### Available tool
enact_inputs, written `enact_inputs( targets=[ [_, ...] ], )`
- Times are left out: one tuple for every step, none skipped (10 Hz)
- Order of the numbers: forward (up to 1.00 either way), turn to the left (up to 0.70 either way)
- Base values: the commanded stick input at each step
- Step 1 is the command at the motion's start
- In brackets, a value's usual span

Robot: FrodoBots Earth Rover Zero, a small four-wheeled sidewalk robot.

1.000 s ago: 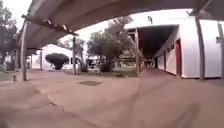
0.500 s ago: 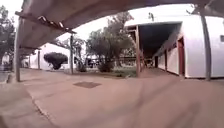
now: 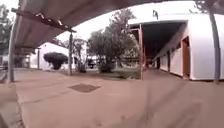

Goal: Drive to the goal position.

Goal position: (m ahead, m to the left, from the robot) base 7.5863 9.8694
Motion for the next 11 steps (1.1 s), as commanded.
enact_inputs(
  targets=[
    [0.70,0.35],
    [0.70,0.31],
    [0.70,0.25],
    [0.70,0.00],
    [0.70,0.00],
    [0.70,0.00],
    [0.70,0.00],
    [0.70,0.00],
    [0.70,0.00],
    [0.70,0.00],
    [0.70,0.00]
  ],
)
